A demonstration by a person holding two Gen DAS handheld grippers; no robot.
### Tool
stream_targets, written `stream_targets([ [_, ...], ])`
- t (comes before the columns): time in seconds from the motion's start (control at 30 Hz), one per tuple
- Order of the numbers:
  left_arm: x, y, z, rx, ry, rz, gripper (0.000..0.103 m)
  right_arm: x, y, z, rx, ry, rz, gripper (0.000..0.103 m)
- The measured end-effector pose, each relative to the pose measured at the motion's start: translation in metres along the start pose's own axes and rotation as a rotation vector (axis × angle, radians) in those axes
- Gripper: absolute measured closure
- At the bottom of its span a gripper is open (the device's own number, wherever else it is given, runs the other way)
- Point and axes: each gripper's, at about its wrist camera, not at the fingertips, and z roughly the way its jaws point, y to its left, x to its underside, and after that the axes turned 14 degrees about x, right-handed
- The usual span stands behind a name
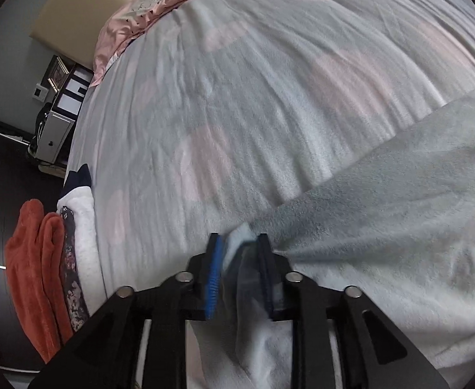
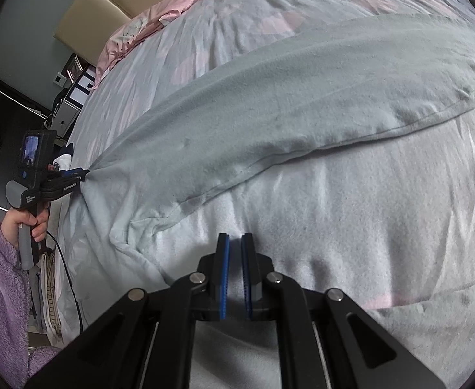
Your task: Fold clothes
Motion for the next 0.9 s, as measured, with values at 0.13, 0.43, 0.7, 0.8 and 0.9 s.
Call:
stream_targets([
  [0.13,0.026,-0.008,-0.045,0.056,-0.095,-0.095,0.057,-0.001,-0.001,-0.008,0.007,-0.017,0.007,0.093],
  [0.43,0.102,-0.063,-0.11,0.129,-0.107,-0.009,0.057,0.002,-0.016,-0.043,0.042,-0.097,0.026,0.093],
  [0.7,0.148,-0.086,-0.152,0.084,-0.118,0.073,0.057,0.028,-0.042,-0.076,0.125,-0.114,0.077,0.093],
  [0.8,0.165,-0.108,-0.155,0.05,-0.125,0.142,0.057,0.043,-0.047,-0.08,0.185,-0.084,0.079,0.093],
  [0.9,0.184,-0.138,-0.155,0.014,-0.118,0.268,0.057,0.06,-0.05,-0.08,0.228,-0.057,0.097,0.093],
])
